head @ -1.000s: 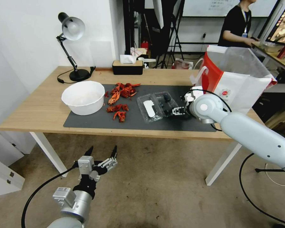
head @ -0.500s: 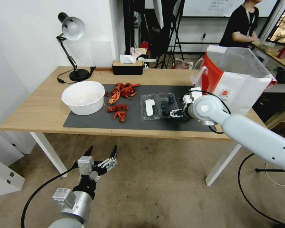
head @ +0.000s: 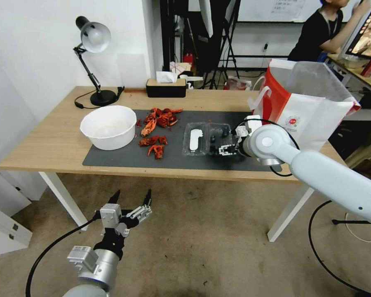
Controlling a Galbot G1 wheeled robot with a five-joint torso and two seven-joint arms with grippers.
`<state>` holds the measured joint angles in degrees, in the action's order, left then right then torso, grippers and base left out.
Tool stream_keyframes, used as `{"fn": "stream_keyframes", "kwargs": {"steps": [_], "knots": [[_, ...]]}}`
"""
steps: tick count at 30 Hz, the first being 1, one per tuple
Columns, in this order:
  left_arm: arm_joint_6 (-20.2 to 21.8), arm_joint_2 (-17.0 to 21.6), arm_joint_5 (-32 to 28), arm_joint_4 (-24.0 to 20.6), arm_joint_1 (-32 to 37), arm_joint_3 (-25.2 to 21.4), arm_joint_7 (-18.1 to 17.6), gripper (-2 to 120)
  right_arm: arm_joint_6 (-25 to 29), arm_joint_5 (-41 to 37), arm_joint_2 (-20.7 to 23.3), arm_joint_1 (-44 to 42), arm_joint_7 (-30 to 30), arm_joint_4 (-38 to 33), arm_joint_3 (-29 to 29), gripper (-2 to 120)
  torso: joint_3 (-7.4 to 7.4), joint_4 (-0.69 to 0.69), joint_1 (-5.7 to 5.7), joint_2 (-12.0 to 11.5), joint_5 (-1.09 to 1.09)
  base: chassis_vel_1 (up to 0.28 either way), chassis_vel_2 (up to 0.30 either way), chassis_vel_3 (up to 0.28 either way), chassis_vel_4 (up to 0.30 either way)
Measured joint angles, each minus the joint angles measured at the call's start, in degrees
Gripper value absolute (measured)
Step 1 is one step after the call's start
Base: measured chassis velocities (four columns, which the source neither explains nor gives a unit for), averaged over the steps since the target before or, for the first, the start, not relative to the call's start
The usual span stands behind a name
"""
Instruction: Close the takeout container lid, then place the container into the takeout bag.
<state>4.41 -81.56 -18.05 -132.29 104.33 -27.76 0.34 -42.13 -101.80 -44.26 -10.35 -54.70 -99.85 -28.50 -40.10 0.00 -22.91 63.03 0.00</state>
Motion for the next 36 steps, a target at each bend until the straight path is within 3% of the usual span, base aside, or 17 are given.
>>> {"fn": "stream_keyframes", "kwargs": {"steps": [7,12,15,19,21,22,24,26,28,35,36], "knots": [[-0.3,0.0,0.0,-0.1,0.1,0.0,0.0,100,0.0,6.1,0.1,-0.8,2.4,-0.3,2.2,100,0.00,0.00,0.00,0.0,0.00,0.000,0.000,0.000,0.000],[-0.3,0.2,0.0,-0.4,0.1,-0.3,0.0,100,0.1,12.1,1.1,-3.6,7.7,-2.8,8.2,100,0.00,0.01,0.00,0.0,0.00,0.000,0.000,0.000,0.000],[-0.3,0.3,-0.1,-0.4,0.0,-0.3,-0.1,100,2.6,16.4,2.6,-10.9,14.1,-6.9,15.0,100,0.00,0.00,-0.01,0.0,0.02,0.000,0.000,0.000,0.000],[-0.2,0.4,-0.1,-0.4,-0.1,-0.3,-0.1,100,6.5,20.8,3.8,-17.7,20.0,-9.8,19.8,100,0.00,-0.02,0.00,0.0,0.02,0.000,0.000,0.000,0.000],[0.1,0.8,-0.2,-0.3,-0.5,0.1,-0.1,100,15.6,30.2,5.6,-26.9,28.0,-13.3,26.3,100,0.01,-0.02,0.00,0.0,-0.06,0.000,0.000,0.000,0.000],[0.1,0.8,-0.2,-0.3,-0.5,0.1,-0.1,100,15.6,30.2,5.6,-26.9,28.0,-13.3,26.3,100,0.01,-0.02,0.00,0.0,-0.06,0.000,0.000,0.000,0.000],[0.2,0.9,-0.4,-0.2,-0.5,0.1,-0.1,100,25.0,39.1,6.0,-35.4,34.1,-15.3,30.5,100,0.00,0.00,0.00,0.0,0.06,0.000,0.000,0.000,0.000],[0.2,1.0,-0.4,-0.2,-0.5,0.1,-0.1,100,27.9,41.7,6.0,-38.4,35.8,-15.8,32.3,100,0.00,0.01,0.00,0.0,0.02,0.000,0.000,0.000,0.000],[0.2,1.1,-0.4,-0.2,-0.4,0.2,-0.1,100,34.6,49.6,5.4,-47.2,40.6,-17.2,37.7,100,0.00,-0.03,0.00,0.0,0.03,0.000,0.000,0.000,0.000],[0.3,1.0,-0.6,-0.8,-0.2,0.2,-0.1,100,46.0,61.6,2.4,-60.2,43.6,-19.1,45.4,100,0.01,-0.04,0.01,0.0,0.00,0.000,0.000,0.000,0.000],[0.3,0.7,-0.6,-1.0,0.1,0.3,-0.4,100,48.4,63.2,1.0,-62.8,43.9,-19.3,46.5,100,0.01,0.05,0.01,0.0,-0.01,0.000,0.000,0.000,0.000]]}}
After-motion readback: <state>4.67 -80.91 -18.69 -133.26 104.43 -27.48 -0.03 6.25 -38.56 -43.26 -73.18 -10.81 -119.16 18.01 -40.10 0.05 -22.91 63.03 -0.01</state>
